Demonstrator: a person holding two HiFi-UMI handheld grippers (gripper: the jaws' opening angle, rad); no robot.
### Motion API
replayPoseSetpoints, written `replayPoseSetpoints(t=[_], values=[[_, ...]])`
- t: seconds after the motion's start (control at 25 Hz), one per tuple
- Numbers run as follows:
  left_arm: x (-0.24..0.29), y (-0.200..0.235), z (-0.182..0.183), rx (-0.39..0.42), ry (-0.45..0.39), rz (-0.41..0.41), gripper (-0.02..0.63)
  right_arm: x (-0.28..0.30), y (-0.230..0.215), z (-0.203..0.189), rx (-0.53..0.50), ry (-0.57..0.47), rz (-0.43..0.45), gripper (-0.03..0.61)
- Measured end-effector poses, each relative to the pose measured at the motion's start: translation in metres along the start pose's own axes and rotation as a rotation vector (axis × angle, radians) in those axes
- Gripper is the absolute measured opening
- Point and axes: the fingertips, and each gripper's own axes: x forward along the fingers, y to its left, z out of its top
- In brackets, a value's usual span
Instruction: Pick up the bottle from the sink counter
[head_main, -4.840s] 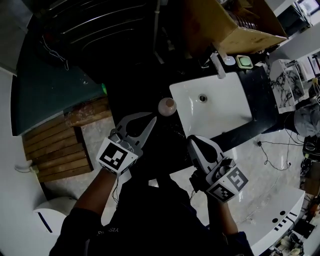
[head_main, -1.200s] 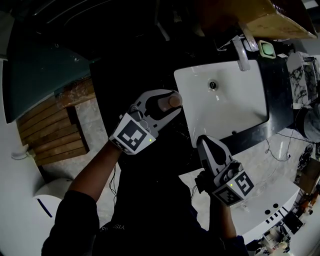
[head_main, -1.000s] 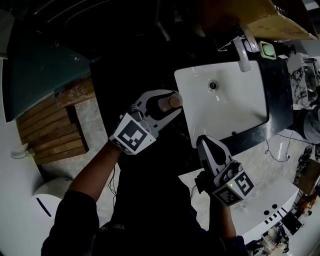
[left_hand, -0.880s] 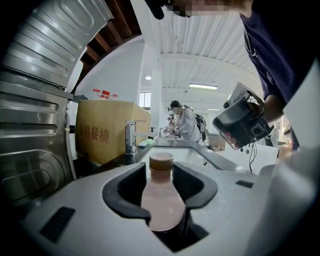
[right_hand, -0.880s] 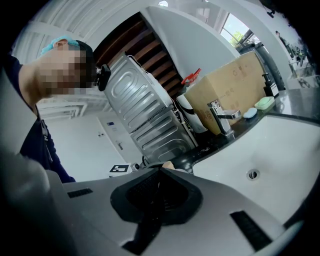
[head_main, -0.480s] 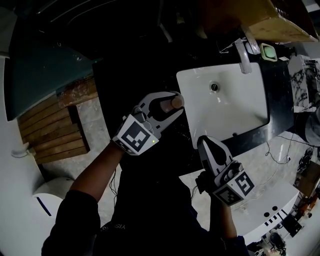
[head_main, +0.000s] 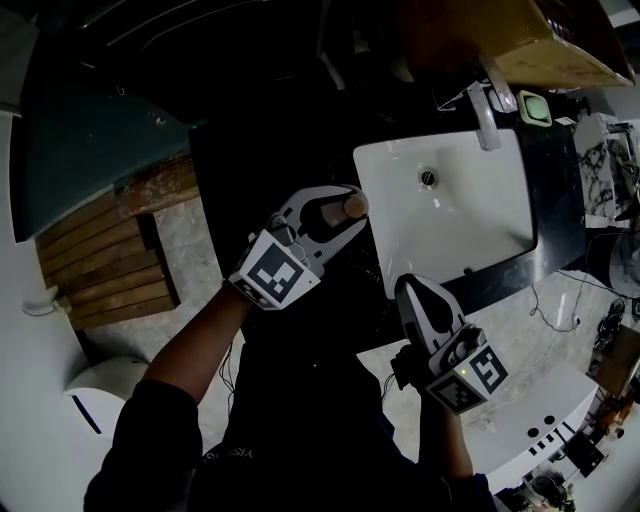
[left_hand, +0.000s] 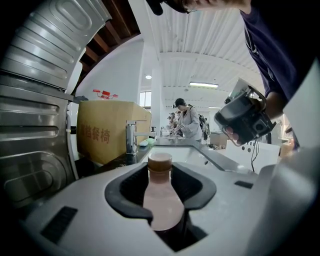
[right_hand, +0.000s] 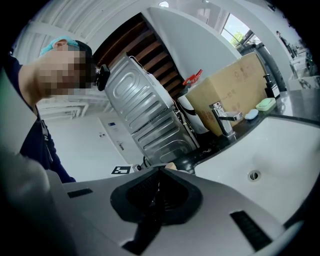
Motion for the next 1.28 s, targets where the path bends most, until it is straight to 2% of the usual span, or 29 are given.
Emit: replayPoseSetpoints(t=[0.76,1.08,1.28], values=[[-0.017,0.005,-0.001,0.006,0.042,0.019,0.143,0.0,0.013,0.016,-0.026,-0.026,0.019,0.026],[-0.024,0.006,0.017,0.015,0.025,0.025,0.143,0.0,0.021,0.027,-0.042,-0.043,0.037,0.026],[-0.029,0.009,0.026,0.066,0.028,0.023,0.143,-0.001,0.026,0.035,-0.057,-0.057,0.043,0.026]])
